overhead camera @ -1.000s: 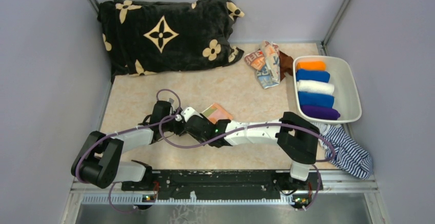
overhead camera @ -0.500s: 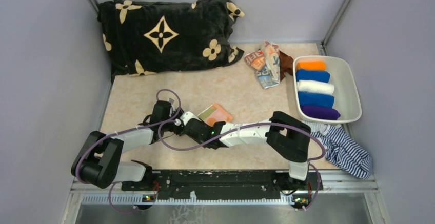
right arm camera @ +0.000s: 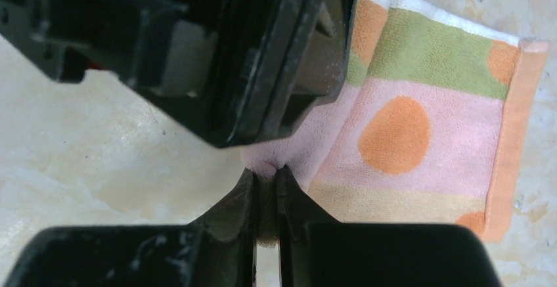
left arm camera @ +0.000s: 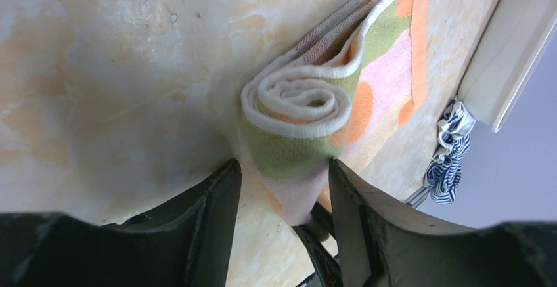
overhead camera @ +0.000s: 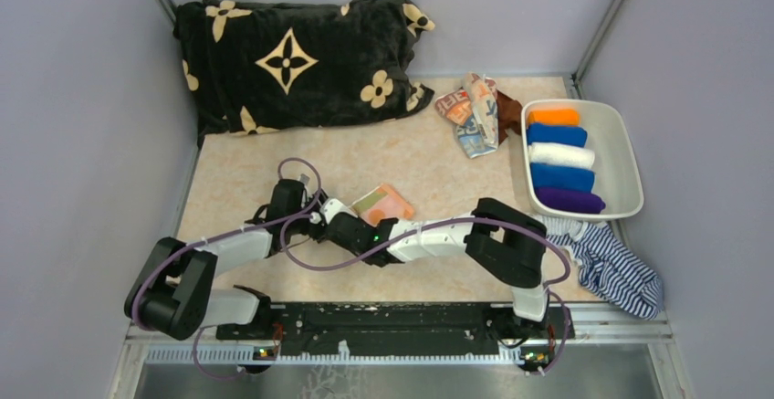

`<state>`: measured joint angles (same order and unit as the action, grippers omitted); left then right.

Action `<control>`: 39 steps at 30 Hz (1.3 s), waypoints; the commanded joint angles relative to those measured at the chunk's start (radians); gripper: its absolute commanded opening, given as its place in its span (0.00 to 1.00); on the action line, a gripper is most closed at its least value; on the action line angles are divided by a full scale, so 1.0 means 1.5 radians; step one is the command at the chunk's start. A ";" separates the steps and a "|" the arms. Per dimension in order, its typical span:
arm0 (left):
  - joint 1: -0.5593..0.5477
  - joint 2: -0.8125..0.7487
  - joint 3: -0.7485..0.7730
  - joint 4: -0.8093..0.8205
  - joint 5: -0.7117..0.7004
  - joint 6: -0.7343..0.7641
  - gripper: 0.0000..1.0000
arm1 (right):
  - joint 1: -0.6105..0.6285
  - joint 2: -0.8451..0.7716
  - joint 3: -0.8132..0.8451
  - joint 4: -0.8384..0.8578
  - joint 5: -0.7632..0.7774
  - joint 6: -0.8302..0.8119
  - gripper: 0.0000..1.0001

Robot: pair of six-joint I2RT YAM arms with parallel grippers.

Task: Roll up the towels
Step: Roll the towel at the center of the board.

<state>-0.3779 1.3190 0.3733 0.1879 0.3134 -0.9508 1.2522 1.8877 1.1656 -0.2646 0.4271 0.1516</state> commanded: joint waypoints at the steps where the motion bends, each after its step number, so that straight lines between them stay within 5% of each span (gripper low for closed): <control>1: -0.001 -0.045 -0.017 -0.088 -0.044 0.016 0.62 | -0.028 -0.002 -0.052 0.039 -0.126 0.028 0.00; 8: 0.002 -0.203 -0.039 -0.160 -0.072 0.010 0.73 | -0.167 -0.120 -0.191 0.269 -0.536 0.129 0.00; 13: 0.004 -0.282 -0.066 -0.167 -0.061 -0.015 0.75 | -0.271 -0.102 -0.282 0.560 -0.763 0.320 0.00; 22: 0.004 -0.212 -0.079 -0.031 0.007 -0.035 0.73 | -0.387 0.106 -0.375 1.144 -0.927 0.730 0.00; 27: 0.003 -0.100 -0.047 0.028 0.051 -0.034 0.68 | -0.389 0.151 -0.400 1.187 -0.915 0.757 0.00; 39: -0.024 0.014 -0.012 0.072 0.057 -0.030 0.58 | -0.387 0.122 -0.451 1.005 -0.850 0.640 0.05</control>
<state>-0.3920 1.3109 0.3256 0.2546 0.4015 -1.0054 0.6689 2.1098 0.5140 1.3270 -0.8639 1.1992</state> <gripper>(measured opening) 0.581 0.048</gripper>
